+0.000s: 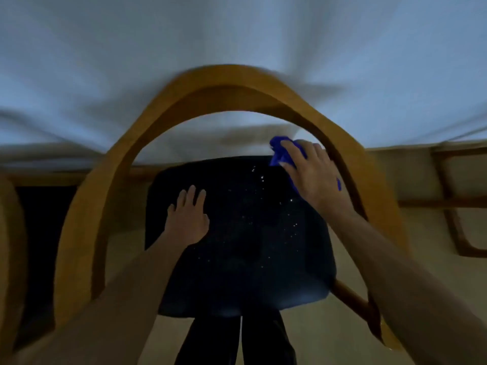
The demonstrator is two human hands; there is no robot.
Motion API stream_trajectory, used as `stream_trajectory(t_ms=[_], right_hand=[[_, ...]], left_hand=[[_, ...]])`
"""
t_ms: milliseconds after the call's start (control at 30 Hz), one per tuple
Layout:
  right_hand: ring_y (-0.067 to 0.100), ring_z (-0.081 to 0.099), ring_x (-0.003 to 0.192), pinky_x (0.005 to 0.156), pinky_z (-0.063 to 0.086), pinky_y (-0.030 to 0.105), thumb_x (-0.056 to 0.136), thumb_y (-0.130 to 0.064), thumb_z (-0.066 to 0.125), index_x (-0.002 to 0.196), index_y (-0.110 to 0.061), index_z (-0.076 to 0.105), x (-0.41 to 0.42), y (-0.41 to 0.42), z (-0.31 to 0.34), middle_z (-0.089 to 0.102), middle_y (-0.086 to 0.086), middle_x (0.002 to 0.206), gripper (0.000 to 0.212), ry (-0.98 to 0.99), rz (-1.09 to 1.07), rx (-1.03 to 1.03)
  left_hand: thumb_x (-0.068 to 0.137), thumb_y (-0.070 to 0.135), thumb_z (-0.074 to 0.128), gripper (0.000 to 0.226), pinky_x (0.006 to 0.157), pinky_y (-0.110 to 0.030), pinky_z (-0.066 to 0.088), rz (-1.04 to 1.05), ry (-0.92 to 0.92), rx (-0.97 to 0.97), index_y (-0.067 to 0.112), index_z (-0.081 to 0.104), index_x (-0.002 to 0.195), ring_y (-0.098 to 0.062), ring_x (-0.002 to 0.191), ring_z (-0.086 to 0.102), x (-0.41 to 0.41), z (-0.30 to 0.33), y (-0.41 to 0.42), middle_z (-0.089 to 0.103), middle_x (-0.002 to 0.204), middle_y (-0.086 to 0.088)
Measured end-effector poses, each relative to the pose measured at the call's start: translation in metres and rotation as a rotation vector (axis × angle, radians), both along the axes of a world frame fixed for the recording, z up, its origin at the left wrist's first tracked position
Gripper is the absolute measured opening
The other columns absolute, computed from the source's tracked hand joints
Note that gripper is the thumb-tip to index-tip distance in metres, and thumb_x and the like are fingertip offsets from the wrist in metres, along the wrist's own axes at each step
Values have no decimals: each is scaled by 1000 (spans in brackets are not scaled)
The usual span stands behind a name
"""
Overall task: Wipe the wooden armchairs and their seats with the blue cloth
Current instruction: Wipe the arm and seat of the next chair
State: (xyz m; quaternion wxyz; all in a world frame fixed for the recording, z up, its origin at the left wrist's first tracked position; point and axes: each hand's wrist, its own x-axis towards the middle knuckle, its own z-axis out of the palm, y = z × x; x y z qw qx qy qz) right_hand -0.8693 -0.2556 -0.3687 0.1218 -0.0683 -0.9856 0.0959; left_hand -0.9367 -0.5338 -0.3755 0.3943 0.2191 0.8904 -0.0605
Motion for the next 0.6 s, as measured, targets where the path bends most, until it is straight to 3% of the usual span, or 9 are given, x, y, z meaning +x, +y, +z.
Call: stream_trajectory(t_ms=[133,267,333,400,500,600], right_hand=[[36,59,93,79,50,43,95,-37,42,127,-6,55,-15,-71,-43,61,19,112,46,-150,-33,-261],[39,55,105,88,46,44,94,-34,54,134,-9,50,-48,-160,-66,53,22,127,48,-187,-81,-295],[45,31,133,107,30,52,95,-44,47,147,-16,31,-56,-208,-85,27,23,151,61,-336,-54,-269],[43,7,143,114,11,56,95,-51,43,152,-19,17,-50,-239,-111,7,20,158,71,-423,-1,-191],[41,16,143,114,20,56,95,-43,47,150,-19,24,-46,-228,-142,17,19,157,65,-339,27,-96],[40,26,140,113,24,54,91,-20,53,146,-15,35,-41,-184,-146,29,19,153,58,-292,183,-86]], left_hand=[[101,34,33,64,116,-50,17,139,24,-3,19,-2,153,-29,147,-4,-3,-28,-46,-9,160,-8],[99,27,41,67,116,-52,16,286,99,113,15,4,153,-33,146,-1,-19,-51,-64,-4,160,-11],[98,24,44,67,116,-53,17,323,184,171,16,7,153,-34,146,1,-25,-63,-68,0,160,-14],[98,22,44,66,115,-55,16,345,212,192,21,8,153,-34,146,0,-28,-72,-69,-1,160,-13],[95,22,49,74,113,-59,17,323,172,197,31,4,152,-35,145,-5,-29,-85,-68,-7,160,-11],[94,30,50,77,113,-61,16,300,158,181,36,0,152,-36,145,-10,-27,-92,-68,-13,159,-9]])
